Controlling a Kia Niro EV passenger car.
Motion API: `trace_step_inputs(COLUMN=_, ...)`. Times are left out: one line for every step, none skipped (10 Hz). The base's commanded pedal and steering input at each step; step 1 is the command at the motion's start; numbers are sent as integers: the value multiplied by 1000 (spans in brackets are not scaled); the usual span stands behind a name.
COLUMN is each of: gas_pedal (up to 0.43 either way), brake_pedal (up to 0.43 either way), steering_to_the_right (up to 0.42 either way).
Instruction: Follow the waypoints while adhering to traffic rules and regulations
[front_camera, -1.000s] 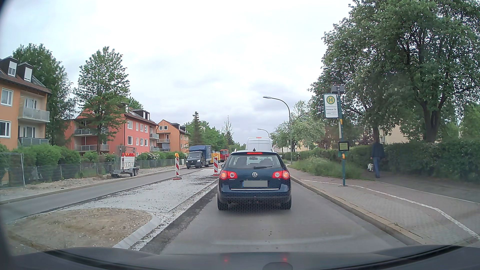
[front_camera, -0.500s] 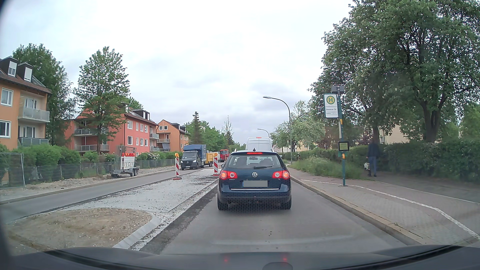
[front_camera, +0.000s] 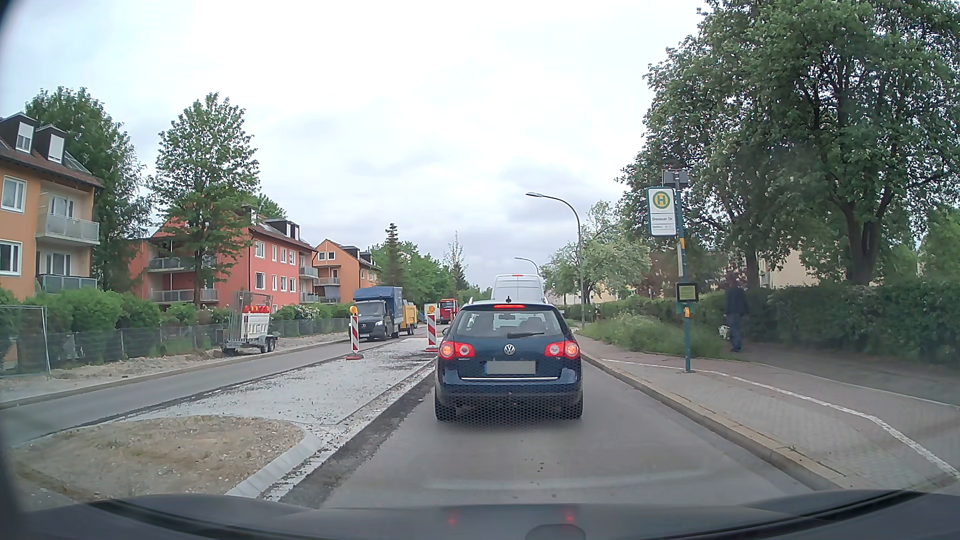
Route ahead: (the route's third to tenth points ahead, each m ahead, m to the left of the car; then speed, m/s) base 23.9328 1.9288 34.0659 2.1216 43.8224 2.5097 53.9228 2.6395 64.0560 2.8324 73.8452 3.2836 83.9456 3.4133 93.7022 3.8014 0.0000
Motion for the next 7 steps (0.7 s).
trace_step_inputs(gas_pedal=0, brake_pedal=256, steering_to_the_right=-11)
trace_step_inputs(gas_pedal=0, brake_pedal=256, steering_to_the_right=-11)
trace_step_inputs(gas_pedal=0, brake_pedal=250, steering_to_the_right=-11)
trace_step_inputs(gas_pedal=0, brake_pedal=250, steering_to_the_right=-11)
trace_step_inputs(gas_pedal=0, brake_pedal=244, steering_to_the_right=-11)
trace_step_inputs(gas_pedal=0, brake_pedal=244, steering_to_the_right=-11)
trace_step_inputs(gas_pedal=0, brake_pedal=244, steering_to_the_right=-11)
